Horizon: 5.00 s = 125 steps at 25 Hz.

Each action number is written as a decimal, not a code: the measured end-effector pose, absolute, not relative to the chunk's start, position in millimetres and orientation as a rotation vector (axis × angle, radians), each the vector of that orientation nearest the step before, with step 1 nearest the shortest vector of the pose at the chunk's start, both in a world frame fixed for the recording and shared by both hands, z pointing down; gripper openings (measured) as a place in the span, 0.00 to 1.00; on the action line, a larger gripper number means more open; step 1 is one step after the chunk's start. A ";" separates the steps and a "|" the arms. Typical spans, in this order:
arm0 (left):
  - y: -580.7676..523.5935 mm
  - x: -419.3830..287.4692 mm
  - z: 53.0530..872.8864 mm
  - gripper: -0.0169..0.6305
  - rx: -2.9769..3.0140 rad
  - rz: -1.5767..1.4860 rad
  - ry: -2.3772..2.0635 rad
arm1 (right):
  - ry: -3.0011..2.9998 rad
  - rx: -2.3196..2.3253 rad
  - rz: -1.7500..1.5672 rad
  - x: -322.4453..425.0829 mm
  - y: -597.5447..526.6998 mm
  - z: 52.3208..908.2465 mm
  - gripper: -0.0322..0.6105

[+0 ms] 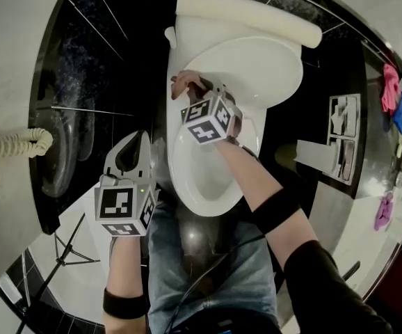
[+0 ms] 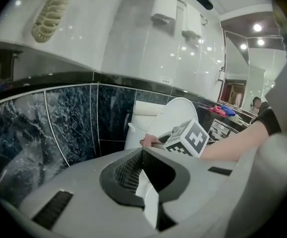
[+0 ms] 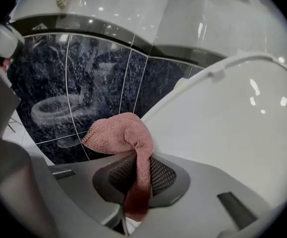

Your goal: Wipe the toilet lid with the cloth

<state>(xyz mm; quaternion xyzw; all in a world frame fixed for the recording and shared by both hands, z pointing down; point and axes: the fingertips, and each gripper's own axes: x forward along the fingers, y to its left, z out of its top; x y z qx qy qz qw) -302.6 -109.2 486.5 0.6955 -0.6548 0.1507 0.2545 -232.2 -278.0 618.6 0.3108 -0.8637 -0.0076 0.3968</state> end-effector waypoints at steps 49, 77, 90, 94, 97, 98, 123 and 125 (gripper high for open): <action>-30.9 -246.7 247.6 0.03 2.248 0.482 -1.587 | -2.303 1.279 0.368 -45.8 -131.9 297.2 0.16; 151.0 -128.0 178.7 0.03 2.134 0.411 -1.783 | -2.370 1.282 0.414 170.7 58.4 226.0 0.16; 168.1 -128.6 182.8 0.03 2.113 0.428 -1.816 | -2.382 1.247 0.432 167.7 66.6 236.5 0.16; 158.4 -130.7 183.1 0.03 2.124 0.454 -1.815 | -2.382 1.240 0.444 159.2 62.4 232.9 0.16; 148.3 -129.8 186.1 0.03 2.137 0.474 -1.794 | -2.375 1.239 0.450 155.2 57.1 235.0 0.16; 143.7 -129.0 187.9 0.03 2.143 0.483 -1.782 | -2.372 1.239 0.453 153.0 54.8 234.9 0.16; -149.9 -134.3 323.8 0.38 2.513 1.178 -1.441 | -2.248 1.137 0.561 31.7 -107.9 380.7 0.16; -177.5 -130.4 337.2 0.38 2.550 1.239 -1.423 | -2.239 1.120 0.561 21.1 -122.7 402.9 0.16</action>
